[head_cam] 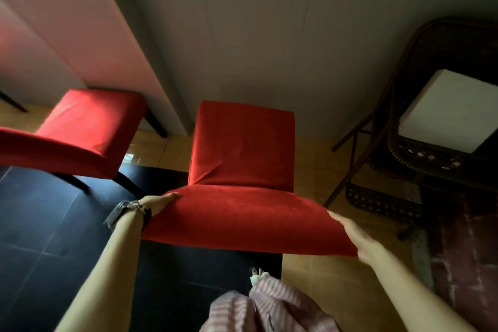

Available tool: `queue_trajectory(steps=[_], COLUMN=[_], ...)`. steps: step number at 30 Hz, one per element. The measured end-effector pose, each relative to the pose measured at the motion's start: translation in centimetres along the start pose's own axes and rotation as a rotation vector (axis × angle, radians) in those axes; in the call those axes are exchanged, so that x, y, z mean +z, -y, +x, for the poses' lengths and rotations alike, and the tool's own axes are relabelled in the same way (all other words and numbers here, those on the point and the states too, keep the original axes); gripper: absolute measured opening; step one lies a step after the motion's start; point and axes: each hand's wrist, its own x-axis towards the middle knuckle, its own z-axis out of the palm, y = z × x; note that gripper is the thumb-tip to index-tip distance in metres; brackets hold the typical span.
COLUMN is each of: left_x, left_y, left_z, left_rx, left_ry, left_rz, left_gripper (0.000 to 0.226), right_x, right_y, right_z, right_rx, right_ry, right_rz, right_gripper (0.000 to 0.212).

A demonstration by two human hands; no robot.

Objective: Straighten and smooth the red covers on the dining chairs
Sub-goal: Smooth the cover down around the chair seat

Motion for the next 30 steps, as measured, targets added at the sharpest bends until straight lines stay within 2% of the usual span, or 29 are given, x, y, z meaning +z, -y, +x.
queue_trajectory(steps=[5,8,13,18,30], left_x=[2.0,2.9,4.8,6.9,10.1], left_y=[5.0,7.6,11.0,14.0,16.7], left_z=[0.2,0.4,-0.7,-1.7,-3.3], left_rx=[-0.161,-0.204,-0.202,-0.193,-0.224], left_ry=[0.018,0.020,-0.005,0.004,-0.014], left_rz=[-0.123,-0.192,-0.230,-0.293,-0.347], left_gripper=[0.073,0.076,0.076,0.074,0.082], right_x=[-0.7,-0.3,-0.1,-0.2,-1.4], right_y=[-0.5,-0.8,-2.2,-4.1,-3.6], right_z=[0.0,-0.6,-0.8,-1.4,-0.9], right_rx=[-0.047,-0.084,-0.165,-0.192,-0.248], right_ry=[0.051,0.023,-0.044,-0.037,-0.032], right_rz=[-0.031,-0.065,-0.101,-0.104,-0.185], right_gripper=[0.052,0.050,0.043,0.041,0.040])
